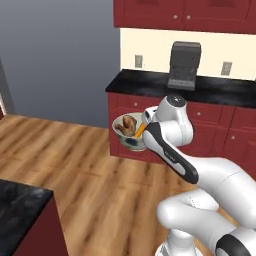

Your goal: Pick the chicken drumstick and carrot from their plates and place them in the bowl. Then put the bowl in the fridge.

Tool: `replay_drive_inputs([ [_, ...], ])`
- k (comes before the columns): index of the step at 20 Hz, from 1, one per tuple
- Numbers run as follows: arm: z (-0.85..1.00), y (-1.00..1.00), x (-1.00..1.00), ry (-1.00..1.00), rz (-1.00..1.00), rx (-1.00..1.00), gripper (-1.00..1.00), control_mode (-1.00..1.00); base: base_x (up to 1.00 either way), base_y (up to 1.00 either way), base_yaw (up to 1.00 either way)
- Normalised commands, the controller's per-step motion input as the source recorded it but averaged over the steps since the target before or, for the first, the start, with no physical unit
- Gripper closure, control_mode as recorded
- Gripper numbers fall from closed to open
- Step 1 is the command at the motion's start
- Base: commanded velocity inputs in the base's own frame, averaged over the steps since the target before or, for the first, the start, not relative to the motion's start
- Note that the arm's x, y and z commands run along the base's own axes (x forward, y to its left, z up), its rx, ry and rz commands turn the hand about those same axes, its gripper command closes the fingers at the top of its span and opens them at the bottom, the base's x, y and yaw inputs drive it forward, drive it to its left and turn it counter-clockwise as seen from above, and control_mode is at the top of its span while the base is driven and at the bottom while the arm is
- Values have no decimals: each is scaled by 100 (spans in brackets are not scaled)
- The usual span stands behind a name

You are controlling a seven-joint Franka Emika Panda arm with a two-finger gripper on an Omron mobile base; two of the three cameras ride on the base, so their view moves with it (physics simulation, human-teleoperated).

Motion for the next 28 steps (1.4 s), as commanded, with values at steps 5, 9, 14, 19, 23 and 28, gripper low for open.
replay_drive_inputs([
  [5, 0, 0, 0, 0, 0, 0, 100, 100, 94, 0, 5],
  [9, 0, 0, 0, 0, 0, 0, 100, 100, 94, 5, 14],
  [14, 0, 0, 0, 0, 0, 0, 100, 100, 94, 3, 18],
  [19, 0, 0, 0, 0, 0, 0, 100, 100, 94, 1, 21],
  [23, 0, 0, 0, 0, 0, 0, 100, 100, 86, 0, 33],
  [28, 0, 0, 0, 0, 0, 0, 100, 100, 72, 0, 46],
])
